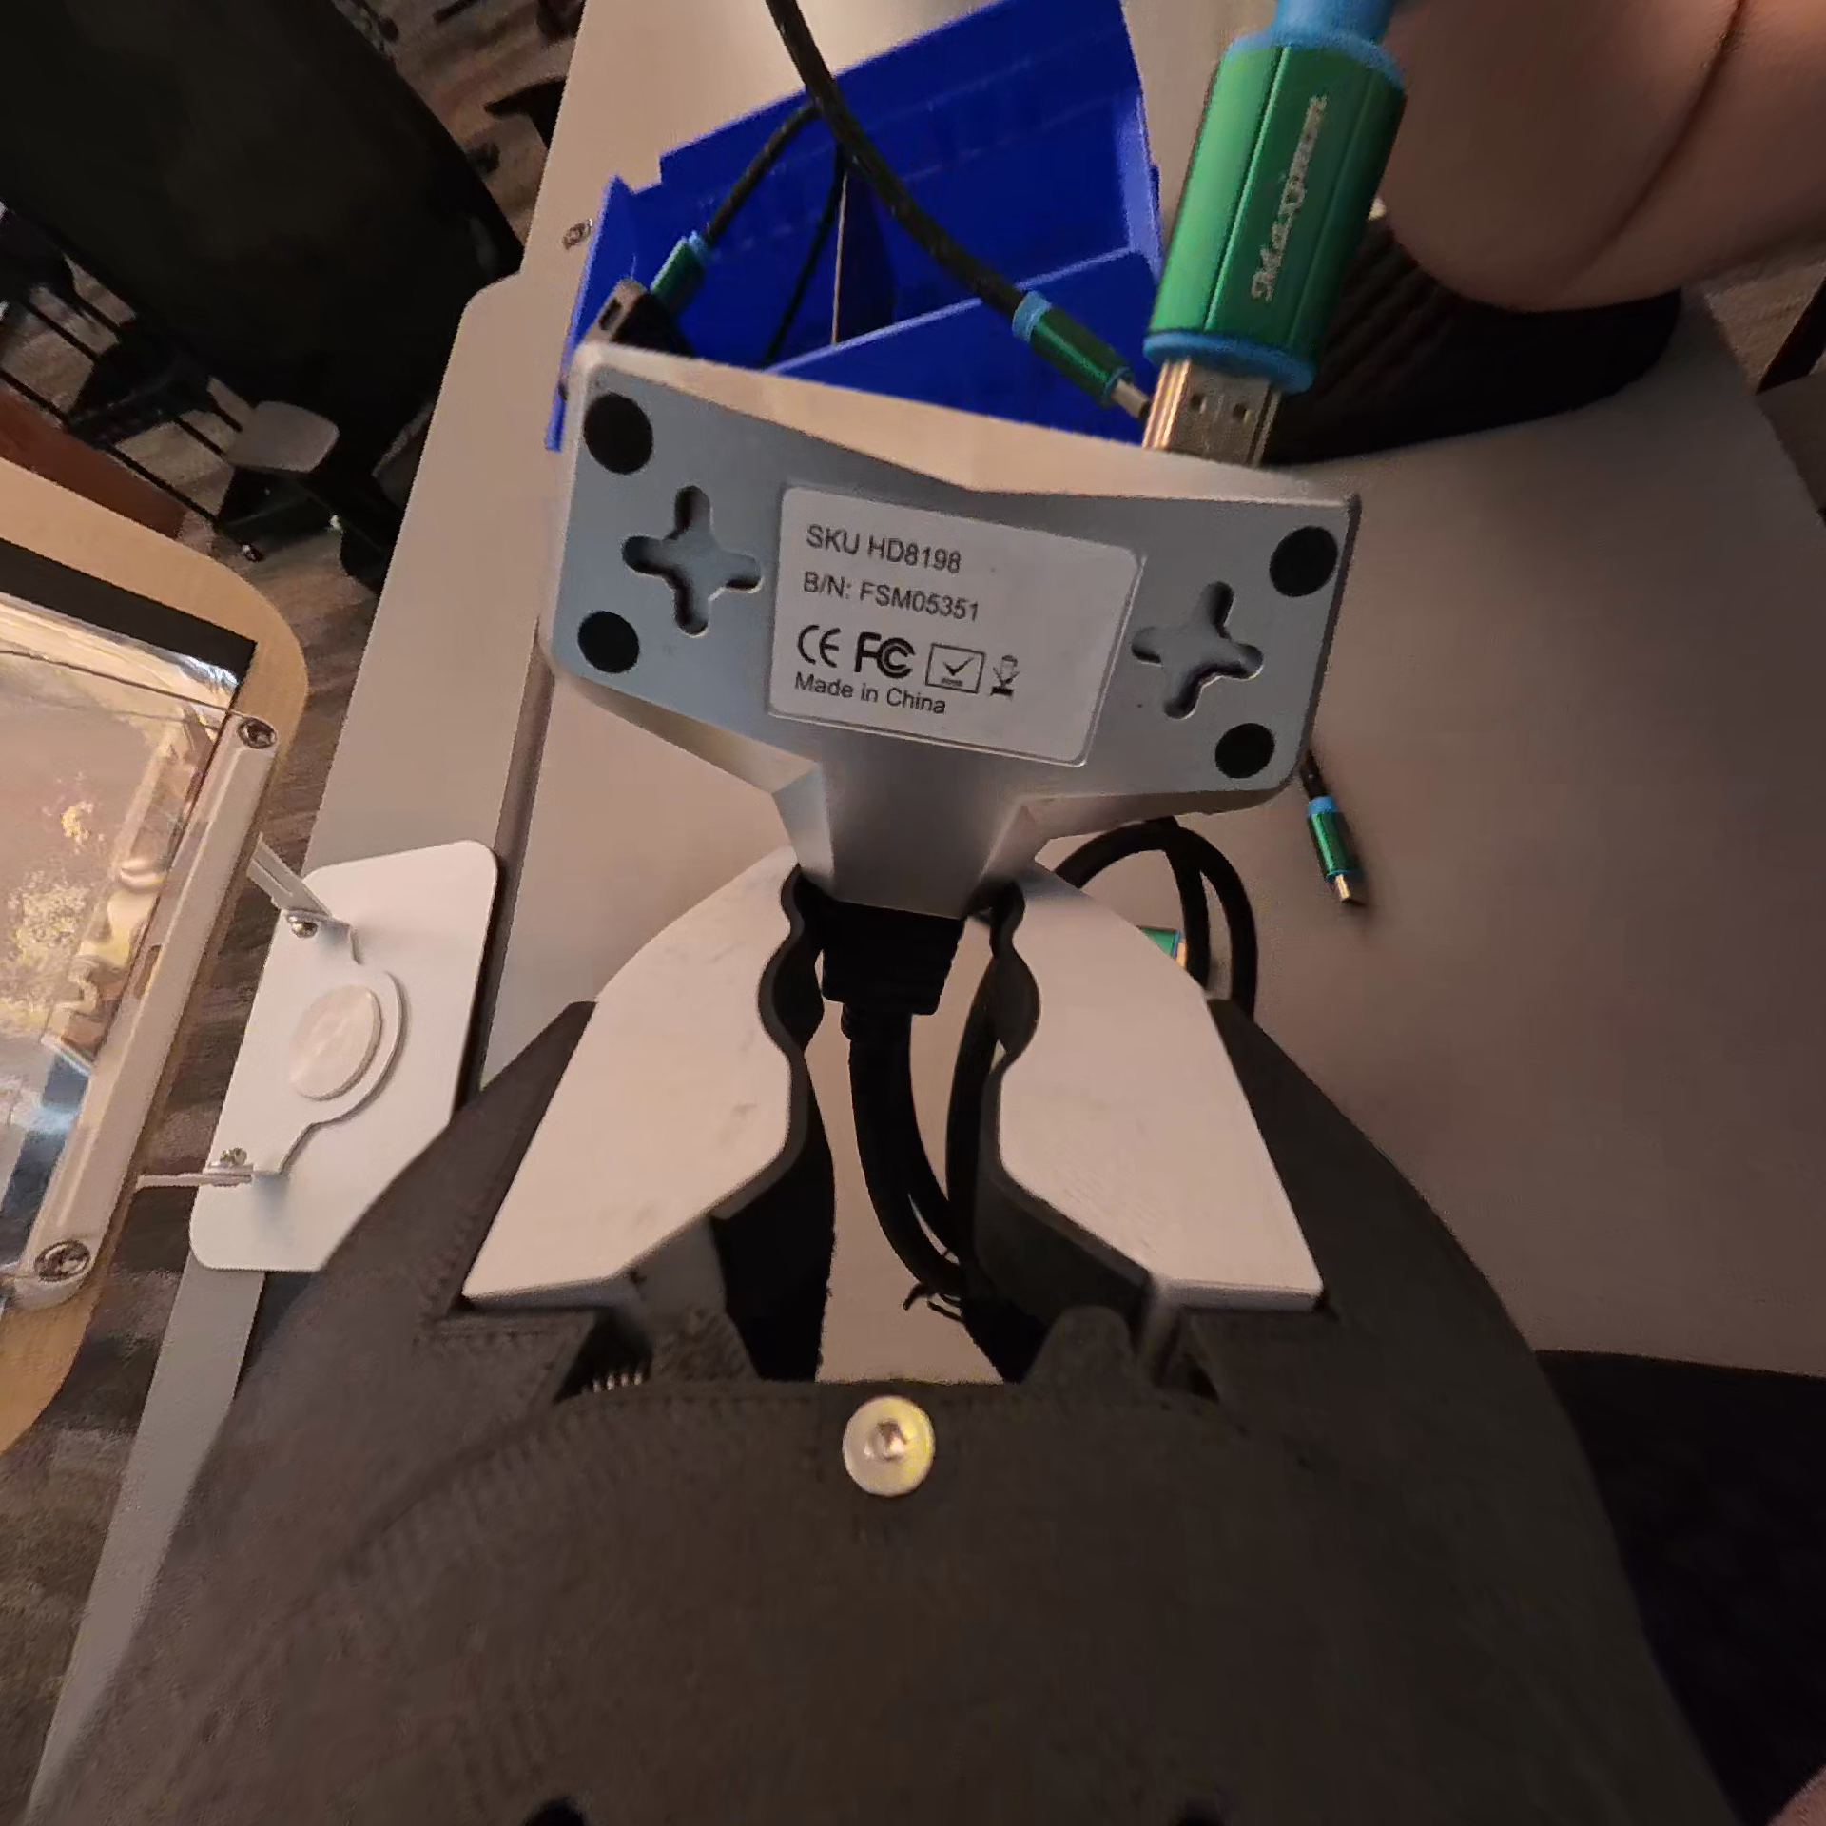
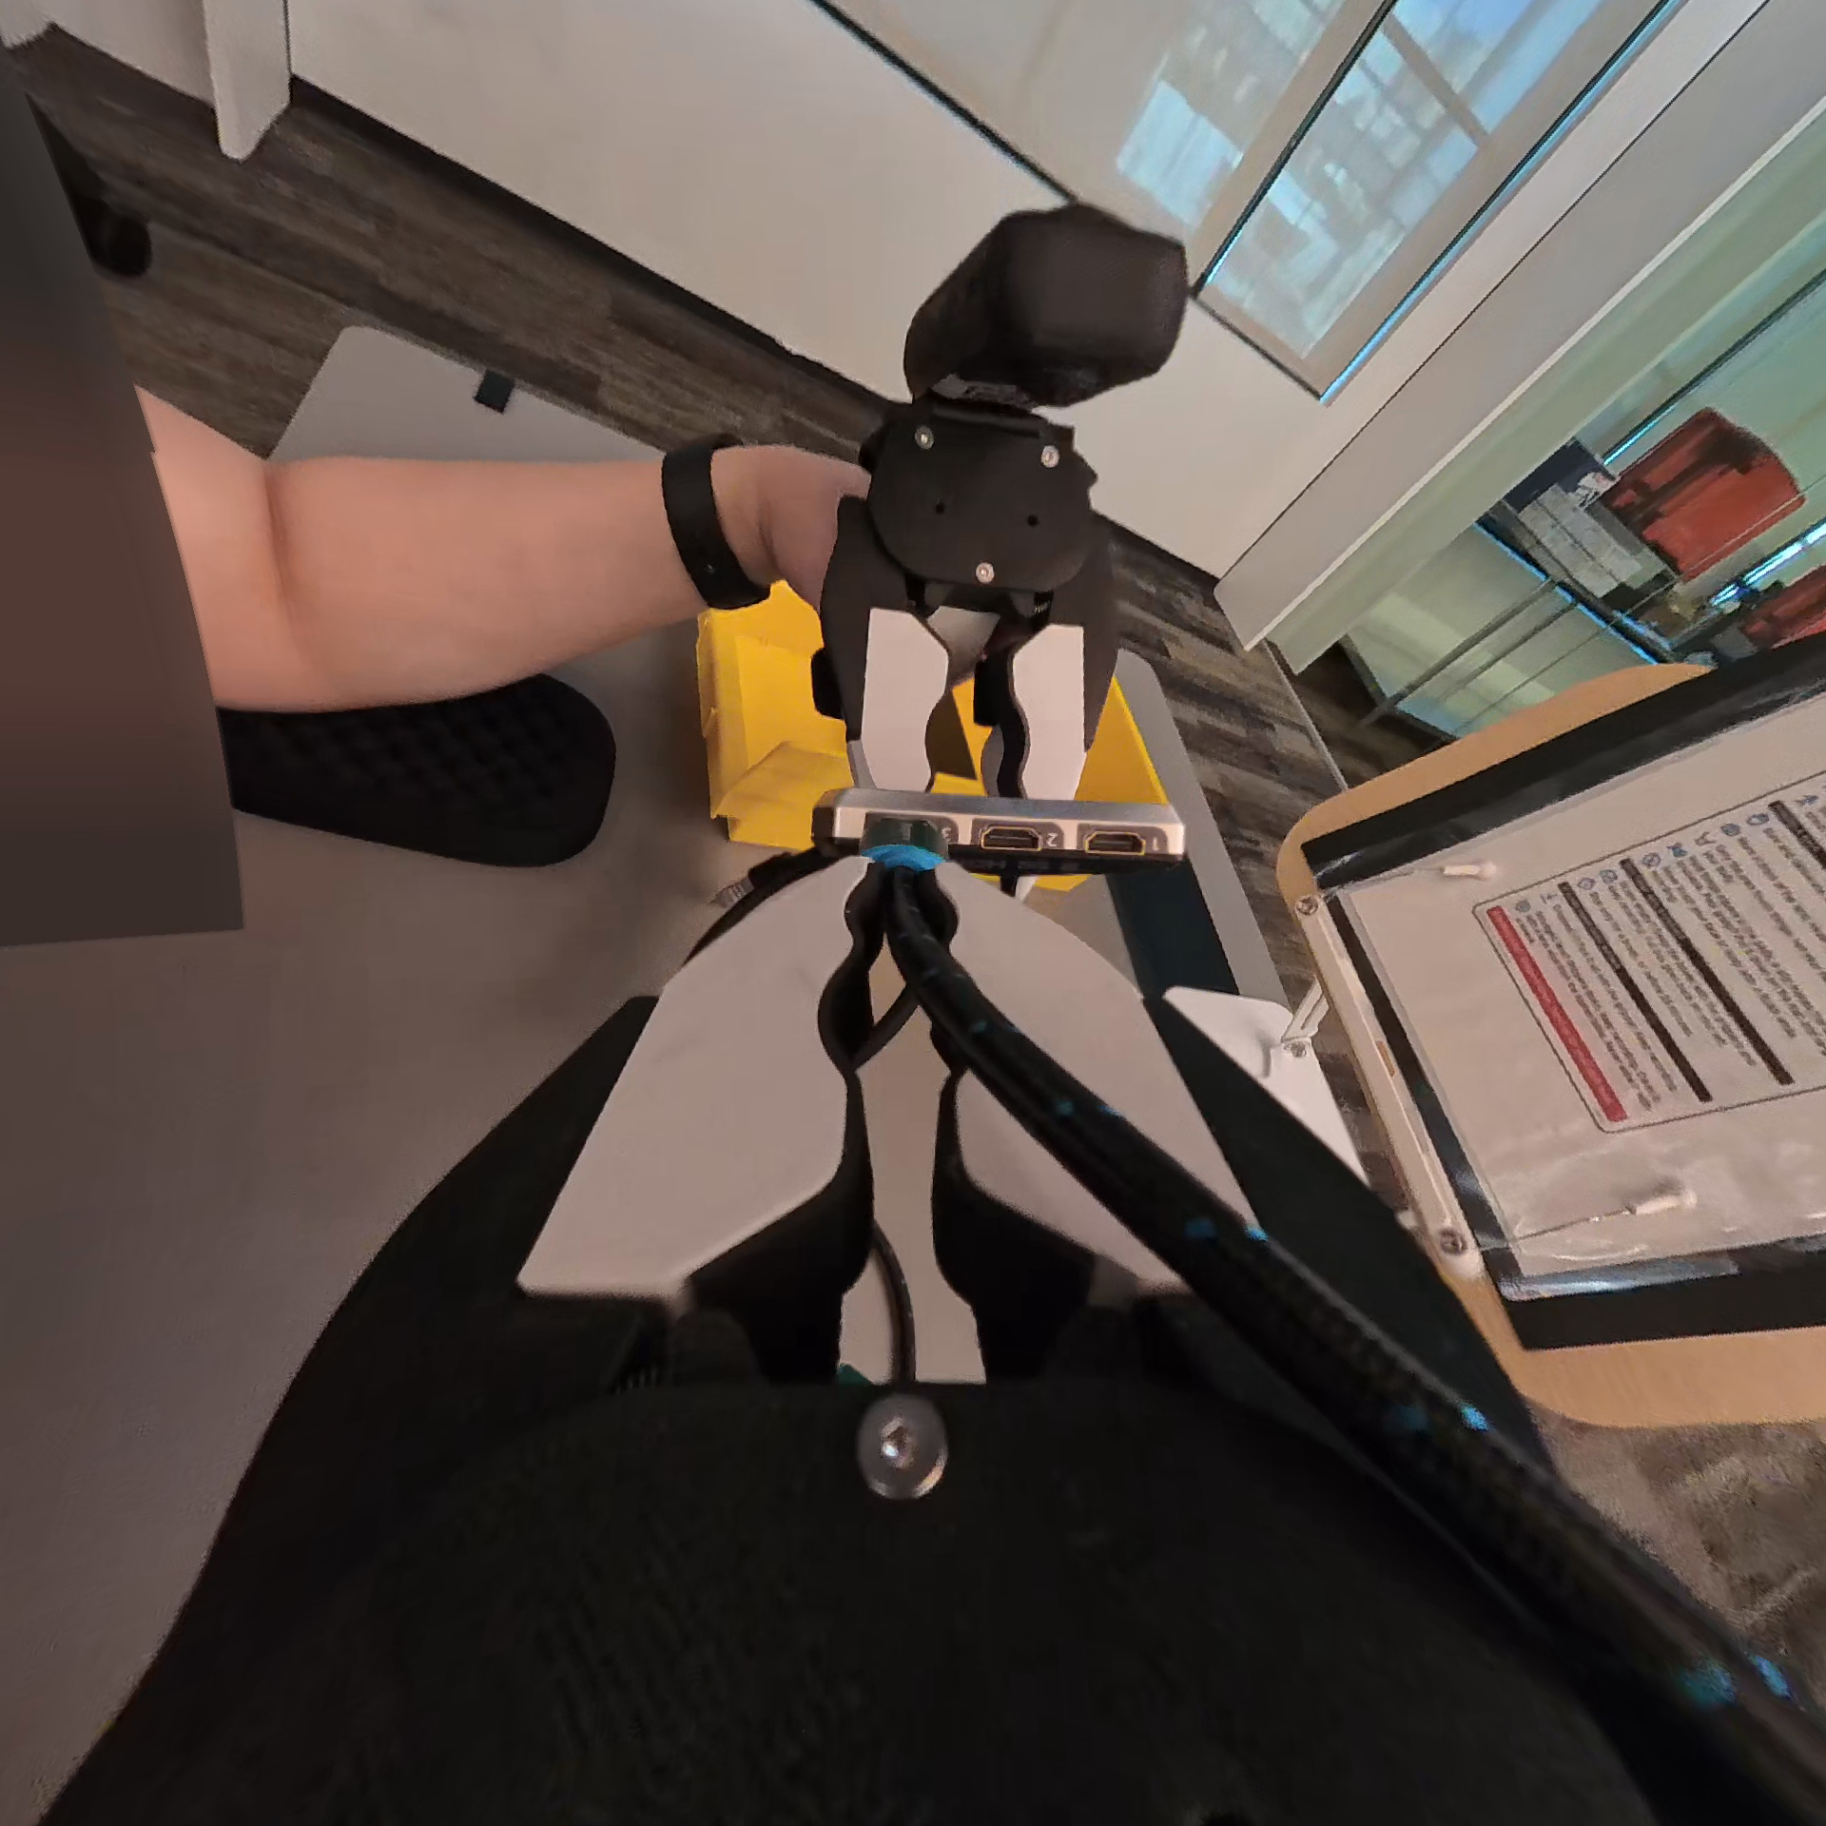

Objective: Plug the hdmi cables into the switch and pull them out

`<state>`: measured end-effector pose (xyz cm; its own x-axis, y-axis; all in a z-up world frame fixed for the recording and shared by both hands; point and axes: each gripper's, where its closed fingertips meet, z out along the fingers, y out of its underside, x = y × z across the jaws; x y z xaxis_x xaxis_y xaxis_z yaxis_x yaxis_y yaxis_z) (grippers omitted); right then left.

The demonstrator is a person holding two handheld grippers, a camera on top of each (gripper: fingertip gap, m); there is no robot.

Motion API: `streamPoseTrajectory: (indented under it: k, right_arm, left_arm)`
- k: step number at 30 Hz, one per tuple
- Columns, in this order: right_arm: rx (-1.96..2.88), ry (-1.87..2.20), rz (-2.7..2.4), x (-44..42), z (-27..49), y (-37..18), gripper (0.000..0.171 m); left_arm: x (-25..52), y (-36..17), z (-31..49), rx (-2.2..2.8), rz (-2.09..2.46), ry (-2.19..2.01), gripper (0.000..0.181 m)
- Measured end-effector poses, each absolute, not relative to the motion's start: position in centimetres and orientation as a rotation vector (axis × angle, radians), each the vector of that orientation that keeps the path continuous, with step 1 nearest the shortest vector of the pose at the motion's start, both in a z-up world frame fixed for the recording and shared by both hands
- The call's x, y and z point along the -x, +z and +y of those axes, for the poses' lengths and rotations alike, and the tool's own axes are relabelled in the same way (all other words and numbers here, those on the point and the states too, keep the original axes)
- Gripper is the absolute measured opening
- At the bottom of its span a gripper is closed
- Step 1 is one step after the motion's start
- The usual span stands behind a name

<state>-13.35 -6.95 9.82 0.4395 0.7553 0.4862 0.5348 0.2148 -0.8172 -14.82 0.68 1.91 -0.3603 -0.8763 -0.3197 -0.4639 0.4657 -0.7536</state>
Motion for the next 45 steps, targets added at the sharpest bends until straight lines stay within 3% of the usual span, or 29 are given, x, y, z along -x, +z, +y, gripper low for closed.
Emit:
streamPoseTrajectory:
  k: [21,30,45]
  right_arm:
    - [1.519,0.243,-1.238,12.8,-6.4,8.6,0.007]
    - [1.383,0.289,-1.095,10.6,-7.3,13.0,0.007]
    - [1.431,0.281,-1.155,10.1,-7.3,11.8,0.007]
  left_arm:
    - [14.7,0.3,1.0,1.193,2.050,-0.689,0.031]
    - [14.3,1.2,-2.0,1.040,2.101,-0.795,0.031]
    - [13.9,1.6,-3.8,1.010,2.144,-0.782,0.030]
